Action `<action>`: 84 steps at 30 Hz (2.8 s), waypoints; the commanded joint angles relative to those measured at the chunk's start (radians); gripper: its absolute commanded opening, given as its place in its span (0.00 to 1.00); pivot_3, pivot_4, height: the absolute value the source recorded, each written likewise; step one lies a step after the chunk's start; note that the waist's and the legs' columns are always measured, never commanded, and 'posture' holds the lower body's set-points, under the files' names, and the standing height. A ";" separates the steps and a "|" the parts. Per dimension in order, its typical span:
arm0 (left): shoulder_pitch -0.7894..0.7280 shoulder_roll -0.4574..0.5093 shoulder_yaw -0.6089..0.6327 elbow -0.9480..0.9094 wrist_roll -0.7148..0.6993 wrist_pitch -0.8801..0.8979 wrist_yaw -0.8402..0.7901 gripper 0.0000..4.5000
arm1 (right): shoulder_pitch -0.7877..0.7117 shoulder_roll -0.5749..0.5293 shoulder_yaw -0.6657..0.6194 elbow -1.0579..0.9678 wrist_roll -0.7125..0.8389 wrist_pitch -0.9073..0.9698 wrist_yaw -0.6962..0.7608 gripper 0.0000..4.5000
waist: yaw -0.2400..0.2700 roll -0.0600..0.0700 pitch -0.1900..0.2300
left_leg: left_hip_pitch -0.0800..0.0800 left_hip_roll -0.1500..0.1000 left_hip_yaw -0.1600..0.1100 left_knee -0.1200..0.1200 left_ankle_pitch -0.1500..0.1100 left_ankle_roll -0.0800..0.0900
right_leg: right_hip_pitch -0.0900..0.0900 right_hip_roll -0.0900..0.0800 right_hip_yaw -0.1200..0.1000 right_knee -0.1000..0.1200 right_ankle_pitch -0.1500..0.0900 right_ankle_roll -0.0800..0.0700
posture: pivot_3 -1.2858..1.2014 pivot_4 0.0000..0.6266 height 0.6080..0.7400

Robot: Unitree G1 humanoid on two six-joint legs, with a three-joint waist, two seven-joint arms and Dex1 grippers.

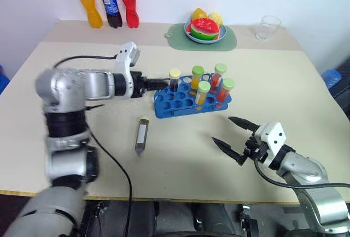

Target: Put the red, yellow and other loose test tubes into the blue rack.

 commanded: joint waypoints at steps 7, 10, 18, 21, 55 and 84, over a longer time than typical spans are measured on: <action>-0.089 0.285 -0.299 0.032 -0.387 0.008 -0.003 0.81 | -0.043 0.009 0.038 0.045 0.003 -0.053 0.039 0.98 | 0.003 0.000 0.000 | -0.001 0.000 0.001 0.001 0.001 -0.001 | 0.000 -0.001 0.000 0.000 -0.002 -0.003 | 0.52 0.24 1.00; -0.161 0.366 -0.468 0.162 -0.547 0.008 0.140 0.81 | -0.063 0.011 0.052 0.071 -0.003 -0.067 0.045 0.98 | 0.004 0.000 0.000 | -0.001 0.000 0.001 0.001 0.001 -0.002 | -0.001 -0.001 0.000 0.000 -0.002 -0.003 | 0.52 0.24 1.00; -0.357 0.344 -0.781 0.390 -0.813 0.008 0.290 0.81 | -0.094 0.012 0.066 0.101 -0.007 -0.089 0.038 0.98 | 0.011 -0.001 0.001 | -0.001 -0.001 0.001 0.002 0.001 -0.002 | 0.000 -0.001 0.000 -0.001 -0.002 -0.004 | 0.52 0.24 1.00; -0.410 0.267 -0.865 0.483 -0.861 0.008 0.364 0.81 | -0.089 0.012 0.068 0.093 -0.007 -0.090 0.031 0.98 | 0.011 -0.001 0.001 | -0.001 -0.001 0.001 0.002 0.001 -0.002 | 0.000 -0.001 0.000 -0.001 -0.002 -0.004 | 0.52 0.24 1.00; -0.238 0.176 -0.607 0.417 -0.798 0.002 0.650 0.19 | -0.094 -0.111 0.086 0.077 0.007 -0.173 0.226 0.98 | -0.010 -0.001 0.001 | -0.001 -0.003 0.000 0.002 0.002 -0.003 | 0.000 -0.003 0.000 0.000 -0.002 -0.003 | 0.52 0.24 1.00; 0.247 -0.202 -0.187 0.083 0.371 -1.358 -0.656 0.19 | -0.137 -0.033 0.106 0.137 -0.061 -0.228 0.094 0.98 | 0.011 0.000 0.000 | -0.001 -0.003 0.002 0.002 0.003 -0.005 | 0.000 -0.002 0.000 -0.002 0.000 -0.001 | 0.52 0.24 1.00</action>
